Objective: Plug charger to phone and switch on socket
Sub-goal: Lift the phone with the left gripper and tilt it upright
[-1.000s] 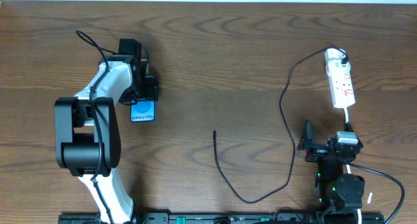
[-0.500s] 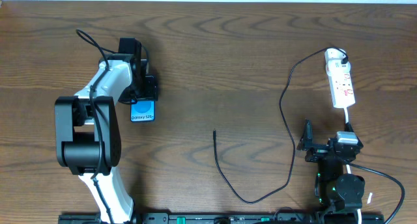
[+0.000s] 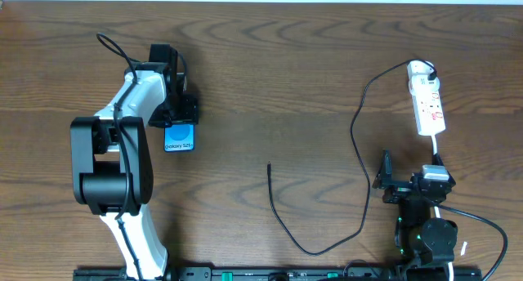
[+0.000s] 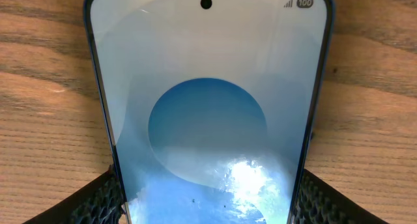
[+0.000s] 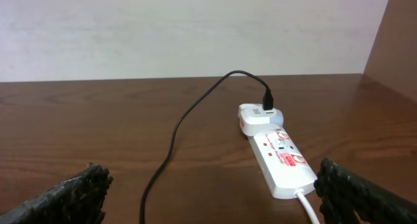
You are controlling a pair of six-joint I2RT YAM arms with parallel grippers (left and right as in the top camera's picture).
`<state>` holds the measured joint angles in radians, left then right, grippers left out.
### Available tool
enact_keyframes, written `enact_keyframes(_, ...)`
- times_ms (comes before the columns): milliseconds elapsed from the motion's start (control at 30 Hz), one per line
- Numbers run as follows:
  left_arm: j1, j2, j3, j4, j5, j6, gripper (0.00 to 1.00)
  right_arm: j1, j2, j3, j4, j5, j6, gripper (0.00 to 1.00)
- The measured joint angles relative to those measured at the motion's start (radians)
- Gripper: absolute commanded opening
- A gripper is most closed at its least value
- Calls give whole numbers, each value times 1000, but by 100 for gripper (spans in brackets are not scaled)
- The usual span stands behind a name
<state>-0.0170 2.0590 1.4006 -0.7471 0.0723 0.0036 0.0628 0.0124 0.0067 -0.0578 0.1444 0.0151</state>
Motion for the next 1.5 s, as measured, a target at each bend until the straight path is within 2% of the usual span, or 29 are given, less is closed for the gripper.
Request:
enact_keyframes(333, 0, -9, 0, -5, 9, 0, 7, 0, 0, 0, 0, 0, 0, 99)
enact_keyframes(900, 0, -120, 0, -28, 51, -5, 7, 0, 0, 0, 0, 0, 0, 99)
enact_keyframes(1067, 0, -124, 0, -21, 174, -40, 8, 0, 0, 0, 0, 0, 0, 99)
enact_keyframes(1233, 0, -124, 0, 42, 384, -111, 8, 0, 0, 0, 0, 0, 0, 99)
enact_keyframes(1500, 0, -124, 0, 177, 725, -345, 7, 0, 0, 0, 0, 0, 0, 99)
